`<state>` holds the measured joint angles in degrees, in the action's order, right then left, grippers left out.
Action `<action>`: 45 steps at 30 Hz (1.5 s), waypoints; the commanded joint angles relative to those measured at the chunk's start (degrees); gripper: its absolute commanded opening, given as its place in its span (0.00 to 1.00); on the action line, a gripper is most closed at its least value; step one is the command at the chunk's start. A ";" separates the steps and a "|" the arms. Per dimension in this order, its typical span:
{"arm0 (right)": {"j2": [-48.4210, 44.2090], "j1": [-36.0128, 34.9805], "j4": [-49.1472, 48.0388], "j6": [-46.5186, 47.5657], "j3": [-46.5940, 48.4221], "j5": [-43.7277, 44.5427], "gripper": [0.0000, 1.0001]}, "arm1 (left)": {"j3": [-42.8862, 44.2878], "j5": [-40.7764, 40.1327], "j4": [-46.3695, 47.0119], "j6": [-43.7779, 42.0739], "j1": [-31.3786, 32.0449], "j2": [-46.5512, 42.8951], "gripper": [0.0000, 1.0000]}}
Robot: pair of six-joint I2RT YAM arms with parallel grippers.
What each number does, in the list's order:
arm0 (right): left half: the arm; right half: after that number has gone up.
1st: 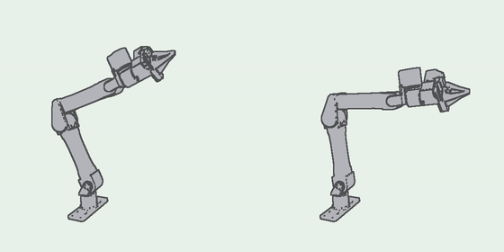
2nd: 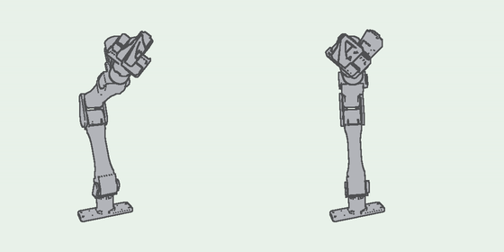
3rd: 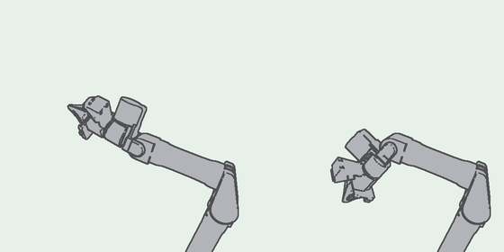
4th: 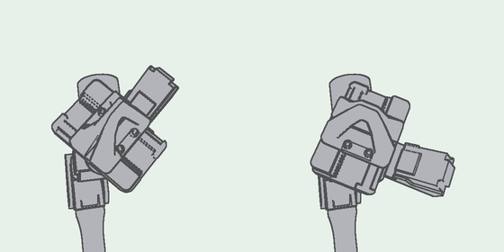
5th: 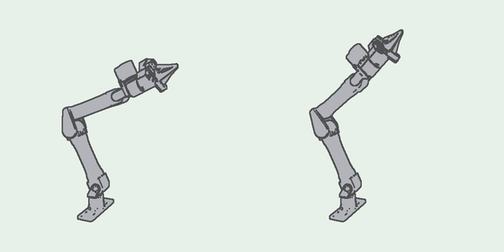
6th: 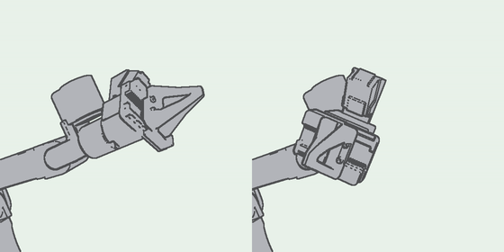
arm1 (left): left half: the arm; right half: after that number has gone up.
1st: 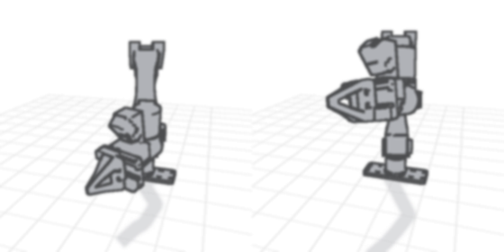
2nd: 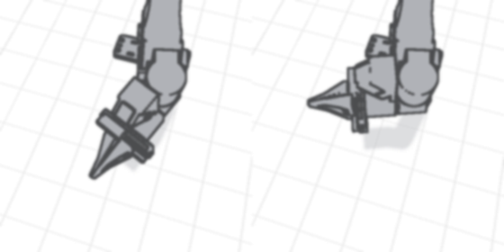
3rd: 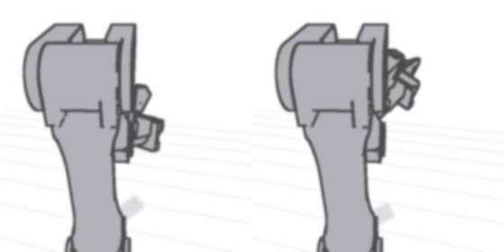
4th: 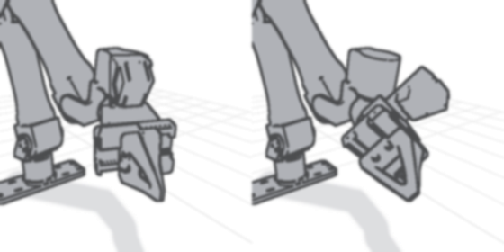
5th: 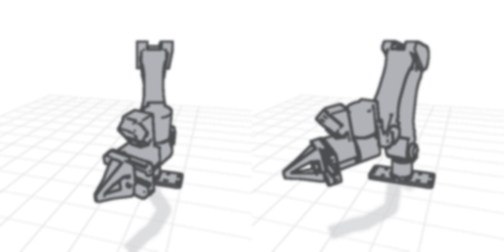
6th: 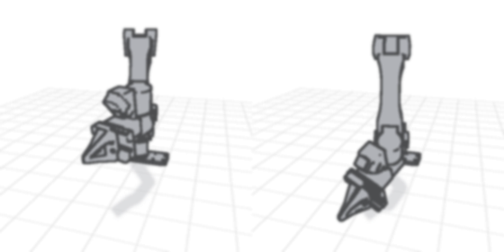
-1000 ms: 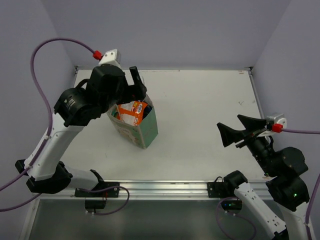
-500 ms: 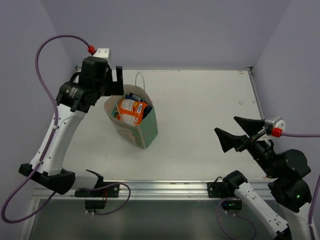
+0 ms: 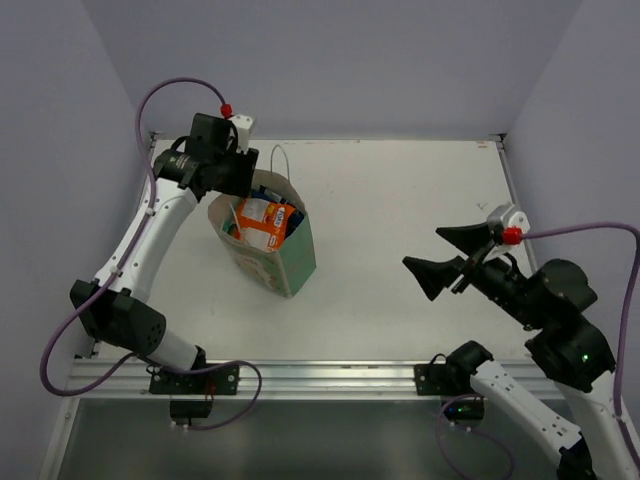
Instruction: Take the snacks out of the paper bag
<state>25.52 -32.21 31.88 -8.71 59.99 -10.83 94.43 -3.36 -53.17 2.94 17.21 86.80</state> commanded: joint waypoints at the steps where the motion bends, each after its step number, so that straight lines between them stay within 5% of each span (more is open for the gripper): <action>1: 6.02 -0.14 0.64 0.72 3.64 -3.58 0.99 | -1.70 4.33 2.27 -4.78 -0.51 0.21 0.57; 11: 18.33 -0.22 -14.46 -4.82 5.31 -12.45 0.99 | -5.67 0.72 7.02 -4.87 -2.01 -1.90 0.00; 25: 52.59 -7.60 -10.35 5.19 34.91 -13.16 0.99 | 13.76 -2.01 5.44 -7.77 -1.74 2.67 0.00; 38: 67.81 -14.11 -23.53 13.89 36.69 -2.89 0.70 | 7.34 -9.13 12.21 -14.80 3.97 0.12 0.00; 45: 73.97 -11.74 -23.62 13.10 41.52 -3.67 0.70 | 11.29 -9.04 13.00 -16.21 5.02 2.05 0.00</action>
<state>99.35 -44.71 11.73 3.11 97.19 -15.94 101.67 -11.25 -46.28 -10.87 21.32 90.00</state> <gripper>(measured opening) 0.701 0.013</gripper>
